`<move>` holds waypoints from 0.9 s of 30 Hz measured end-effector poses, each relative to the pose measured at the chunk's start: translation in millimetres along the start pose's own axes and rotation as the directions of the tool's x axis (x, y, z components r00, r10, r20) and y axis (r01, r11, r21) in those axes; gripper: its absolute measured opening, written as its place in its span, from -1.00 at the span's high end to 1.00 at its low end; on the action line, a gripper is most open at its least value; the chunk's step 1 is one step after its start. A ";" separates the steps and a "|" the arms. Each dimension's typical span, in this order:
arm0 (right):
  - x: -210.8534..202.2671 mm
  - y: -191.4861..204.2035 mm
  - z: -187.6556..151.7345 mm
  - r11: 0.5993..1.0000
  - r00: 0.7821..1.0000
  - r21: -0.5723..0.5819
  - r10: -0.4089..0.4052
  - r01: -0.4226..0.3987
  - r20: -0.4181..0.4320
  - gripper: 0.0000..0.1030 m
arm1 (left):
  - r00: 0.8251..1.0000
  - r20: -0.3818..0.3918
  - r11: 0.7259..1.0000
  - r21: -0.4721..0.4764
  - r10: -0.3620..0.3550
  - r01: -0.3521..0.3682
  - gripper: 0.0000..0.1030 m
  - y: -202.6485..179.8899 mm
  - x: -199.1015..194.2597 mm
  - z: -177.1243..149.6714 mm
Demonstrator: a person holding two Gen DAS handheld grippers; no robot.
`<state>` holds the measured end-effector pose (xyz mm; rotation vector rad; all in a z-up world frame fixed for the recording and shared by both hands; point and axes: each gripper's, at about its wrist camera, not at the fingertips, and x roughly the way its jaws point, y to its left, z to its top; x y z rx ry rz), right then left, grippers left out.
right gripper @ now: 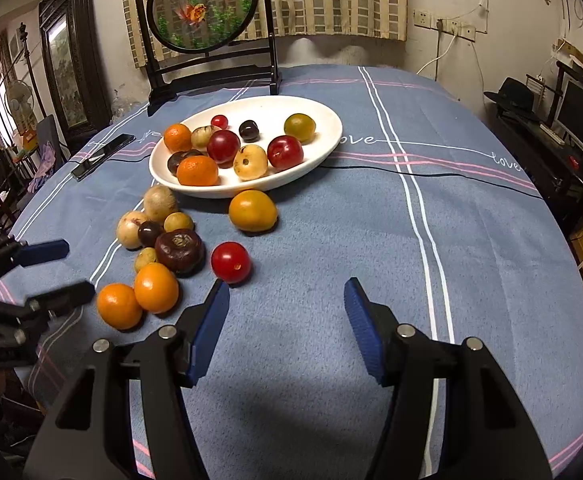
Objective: Organize fruits
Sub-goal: 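Grasp an orange with the left tool while the right tool grasps a red tomato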
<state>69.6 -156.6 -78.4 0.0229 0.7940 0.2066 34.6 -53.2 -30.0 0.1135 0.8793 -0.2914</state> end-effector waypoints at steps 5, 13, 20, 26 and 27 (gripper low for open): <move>0.2 2.0 -2.5 1.000 1.000 -0.004 0.006 -0.006 -0.004 -0.17 | 0.999 -0.042 0.999 0.020 -0.032 0.033 -0.42 -9.4 11.7 -5.5; 4.6 1.3 -2.8 1.000 1.000 0.001 0.015 -0.015 -0.014 -0.17 | 0.986 -0.125 0.994 -0.013 -0.110 0.109 0.14 -7.9 43.5 -9.8; 14.5 6.5 0.5 1.000 0.999 -0.014 0.024 -0.025 -0.033 -0.17 | 0.989 -0.117 0.995 0.015 -0.095 0.097 0.23 -7.9 43.4 -8.0; 35.0 21.0 1.8 0.997 0.997 -0.080 -0.002 -0.005 -0.083 -0.17 | 0.993 -0.096 0.998 -0.015 -0.062 0.061 0.23 9.7 38.3 -5.3; 36.7 22.8 1.7 0.996 0.996 -0.086 0.002 -0.010 -0.088 -0.17 | 0.994 -0.094 0.998 -0.019 -0.060 0.058 0.23 12.3 37.6 -5.5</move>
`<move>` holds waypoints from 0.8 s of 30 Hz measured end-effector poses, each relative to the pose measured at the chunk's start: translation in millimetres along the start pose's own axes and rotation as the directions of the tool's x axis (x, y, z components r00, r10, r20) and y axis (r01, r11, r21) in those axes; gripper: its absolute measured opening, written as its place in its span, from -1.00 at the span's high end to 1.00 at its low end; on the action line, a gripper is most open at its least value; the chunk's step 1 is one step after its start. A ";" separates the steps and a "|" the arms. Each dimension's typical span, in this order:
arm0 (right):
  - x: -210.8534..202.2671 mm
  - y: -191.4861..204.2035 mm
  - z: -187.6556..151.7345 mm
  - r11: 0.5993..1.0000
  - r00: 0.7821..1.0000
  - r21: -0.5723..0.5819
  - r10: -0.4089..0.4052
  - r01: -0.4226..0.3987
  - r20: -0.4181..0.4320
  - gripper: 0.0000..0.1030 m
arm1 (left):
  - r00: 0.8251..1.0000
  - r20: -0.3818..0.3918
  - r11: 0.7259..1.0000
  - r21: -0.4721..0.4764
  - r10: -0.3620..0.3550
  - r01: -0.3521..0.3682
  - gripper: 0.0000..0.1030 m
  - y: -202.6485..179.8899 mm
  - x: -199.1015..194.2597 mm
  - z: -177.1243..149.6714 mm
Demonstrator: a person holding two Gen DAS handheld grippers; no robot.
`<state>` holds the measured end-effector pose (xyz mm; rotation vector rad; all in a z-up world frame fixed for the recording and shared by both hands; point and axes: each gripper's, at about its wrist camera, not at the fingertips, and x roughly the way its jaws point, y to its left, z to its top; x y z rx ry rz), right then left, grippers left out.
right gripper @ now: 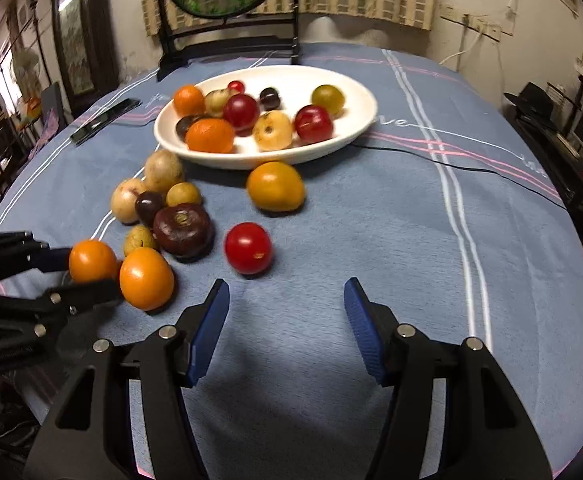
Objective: Organize fruits
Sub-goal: 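Grasp an orange with the left tool while the right tool grasps a red tomato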
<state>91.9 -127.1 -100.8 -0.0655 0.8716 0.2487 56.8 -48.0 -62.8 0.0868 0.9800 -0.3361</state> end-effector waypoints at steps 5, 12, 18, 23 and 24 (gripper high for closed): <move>14.3 7.8 9.5 1.000 0.999 -0.014 0.007 -0.008 -0.031 -0.17 | 1.000 0.007 1.000 -0.021 0.003 -0.003 0.23 10.8 -2.4 -0.7; 29.9 15.6 23.3 0.999 0.999 -0.039 0.010 -0.012 -0.049 -0.05 | 1.000 0.002 0.999 -0.036 -0.004 0.004 0.23 19.8 1.2 -0.2; 33.4 19.0 23.6 0.999 0.998 -0.040 0.006 -0.009 -0.056 0.39 | 1.000 0.002 0.999 -0.044 -0.008 0.008 0.23 24.1 1.5 -0.3; 18.0 10.6 19.3 1.000 1.000 -0.018 -0.006 0.006 -0.021 0.39 | 1.000 0.014 0.998 -0.054 0.012 -0.011 0.23 29.0 -4.3 0.9; 13.8 7.9 18.3 1.000 1.000 -0.013 -0.004 0.004 -0.013 0.39 | 1.000 0.016 0.998 -0.054 0.015 -0.014 0.23 29.6 -5.8 1.0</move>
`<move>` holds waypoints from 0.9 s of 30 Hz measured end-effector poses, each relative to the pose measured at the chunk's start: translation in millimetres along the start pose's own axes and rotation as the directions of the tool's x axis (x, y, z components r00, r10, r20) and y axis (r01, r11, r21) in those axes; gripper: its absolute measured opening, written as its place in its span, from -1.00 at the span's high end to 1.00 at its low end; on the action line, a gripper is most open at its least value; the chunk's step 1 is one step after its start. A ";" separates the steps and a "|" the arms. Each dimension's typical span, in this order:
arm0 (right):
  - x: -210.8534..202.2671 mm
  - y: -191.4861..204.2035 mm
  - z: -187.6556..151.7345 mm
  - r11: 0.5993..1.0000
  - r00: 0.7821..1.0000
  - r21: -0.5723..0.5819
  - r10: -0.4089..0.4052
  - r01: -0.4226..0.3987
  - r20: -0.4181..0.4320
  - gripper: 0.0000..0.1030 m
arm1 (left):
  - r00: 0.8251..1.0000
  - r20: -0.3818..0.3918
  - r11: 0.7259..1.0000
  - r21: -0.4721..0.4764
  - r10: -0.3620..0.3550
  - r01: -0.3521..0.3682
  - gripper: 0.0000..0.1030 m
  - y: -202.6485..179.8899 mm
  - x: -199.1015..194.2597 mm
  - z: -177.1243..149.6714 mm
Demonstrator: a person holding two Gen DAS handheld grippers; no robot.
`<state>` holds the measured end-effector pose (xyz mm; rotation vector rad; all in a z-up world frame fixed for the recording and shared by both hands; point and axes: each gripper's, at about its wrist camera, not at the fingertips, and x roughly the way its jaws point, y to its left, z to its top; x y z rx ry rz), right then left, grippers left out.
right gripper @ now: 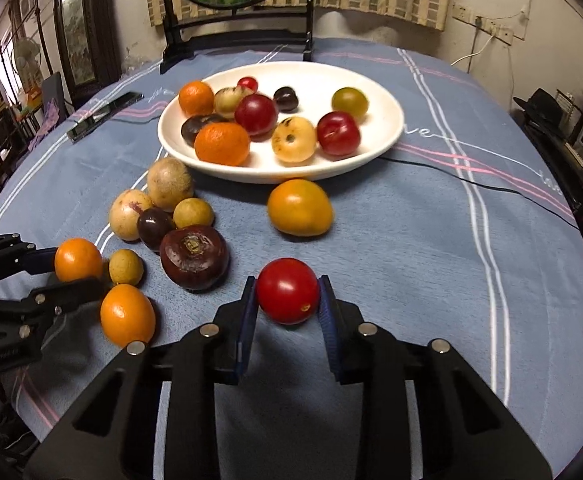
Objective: Organize fruits
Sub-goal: 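Grasp an orange with the left tool while the right tool grasps a red tomato, then place the orange on the plate with the left tool while the right tool places the red tomato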
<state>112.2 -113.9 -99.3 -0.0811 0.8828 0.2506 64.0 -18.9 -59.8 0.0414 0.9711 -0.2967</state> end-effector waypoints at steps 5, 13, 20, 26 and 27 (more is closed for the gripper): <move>-18.8 -8.6 -4.3 1.000 0.999 0.009 0.001 -0.001 0.041 0.39 | 1.000 0.014 1.000 0.002 0.013 -0.013 0.23 0.7 -6.8 2.3; -43.1 -14.8 4.9 1.000 0.993 0.020 0.014 -0.016 0.113 0.39 | 0.999 0.043 1.000 0.015 0.019 -0.020 0.23 -2.6 -16.8 17.9; -46.0 -23.0 31.3 1.000 0.988 0.028 0.009 -0.014 0.154 0.39 | 0.995 0.098 0.999 0.029 0.033 -0.036 0.22 -3.3 -19.7 60.6; -32.2 -21.8 61.1 1.000 0.986 0.017 0.013 -0.016 0.167 0.39 | 0.993 0.110 0.999 0.019 0.046 -0.049 0.22 2.9 -7.3 97.2; -28.0 -20.6 67.0 1.000 0.986 0.014 0.015 -0.018 0.167 0.39 | 0.993 0.111 0.999 0.009 0.046 -0.047 0.22 5.2 -3.2 105.1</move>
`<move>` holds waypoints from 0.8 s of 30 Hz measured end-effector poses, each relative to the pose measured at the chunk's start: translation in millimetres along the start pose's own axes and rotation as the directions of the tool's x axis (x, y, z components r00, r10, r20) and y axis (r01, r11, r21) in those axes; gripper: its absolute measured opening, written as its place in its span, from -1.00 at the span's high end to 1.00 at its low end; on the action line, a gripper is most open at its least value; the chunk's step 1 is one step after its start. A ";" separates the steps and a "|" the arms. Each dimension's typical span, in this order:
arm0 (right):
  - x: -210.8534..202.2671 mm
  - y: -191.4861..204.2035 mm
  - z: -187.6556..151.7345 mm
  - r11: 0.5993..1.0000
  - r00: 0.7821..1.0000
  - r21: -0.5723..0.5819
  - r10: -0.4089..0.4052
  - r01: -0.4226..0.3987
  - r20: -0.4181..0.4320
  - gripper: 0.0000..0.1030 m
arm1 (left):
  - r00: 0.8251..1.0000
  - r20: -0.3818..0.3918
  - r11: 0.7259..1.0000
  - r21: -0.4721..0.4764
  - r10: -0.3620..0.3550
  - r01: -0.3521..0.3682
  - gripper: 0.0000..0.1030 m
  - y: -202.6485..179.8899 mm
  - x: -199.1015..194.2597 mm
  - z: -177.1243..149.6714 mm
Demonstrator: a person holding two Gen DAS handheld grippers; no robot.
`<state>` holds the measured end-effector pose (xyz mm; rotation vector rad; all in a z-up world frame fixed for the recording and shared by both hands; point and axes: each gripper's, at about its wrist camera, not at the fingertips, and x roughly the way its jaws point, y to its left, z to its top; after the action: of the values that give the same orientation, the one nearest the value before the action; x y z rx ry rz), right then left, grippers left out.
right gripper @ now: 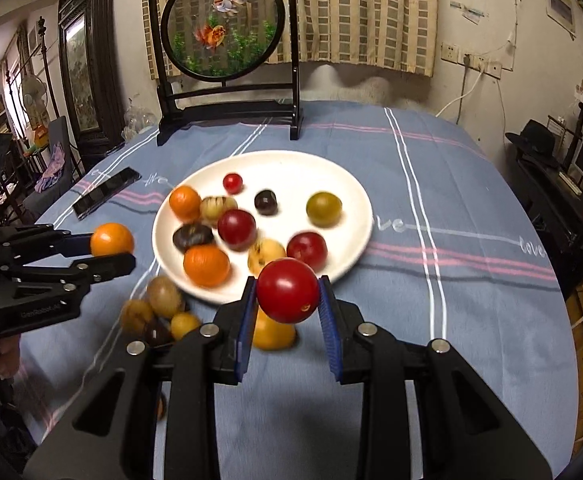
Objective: Organize fruits
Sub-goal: 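Place the orange on the plate with the left tool while the right tool places the red tomato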
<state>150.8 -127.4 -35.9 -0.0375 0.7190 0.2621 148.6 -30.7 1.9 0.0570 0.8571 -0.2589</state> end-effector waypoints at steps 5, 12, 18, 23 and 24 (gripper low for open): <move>35.1 7.7 28.0 1.000 1.000 -0.023 0.008 -0.009 -0.023 0.39 | 1.000 -0.009 0.999 -0.032 -0.004 0.003 0.22 6.0 26.7 24.7; 78.2 8.4 47.9 1.000 0.998 -0.018 0.001 -0.002 -0.060 0.39 | 0.997 -0.070 0.998 -0.065 0.014 -0.019 0.22 16.8 66.4 37.4; 94.6 7.8 52.7 1.000 0.998 -0.019 -0.019 0.018 -0.066 0.08 | 0.997 -0.078 0.994 -0.110 0.002 -0.011 0.16 23.1 80.1 39.4; 87.9 3.3 48.9 1.000 0.999 0.003 -0.010 0.010 -0.054 0.06 | 0.999 -0.049 0.991 -0.131 0.006 -0.012 -0.09 22.8 69.7 43.0; 85.3 1.6 47.3 1.000 0.999 0.010 -0.009 0.009 -0.051 0.06 | 0.999 -0.035 0.990 -0.139 0.008 -0.013 -0.15 23.3 65.6 43.5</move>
<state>242.5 -100.9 -56.0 -0.0383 0.7711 0.2497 227.5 -28.1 -20.3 -0.0641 0.9073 -0.1883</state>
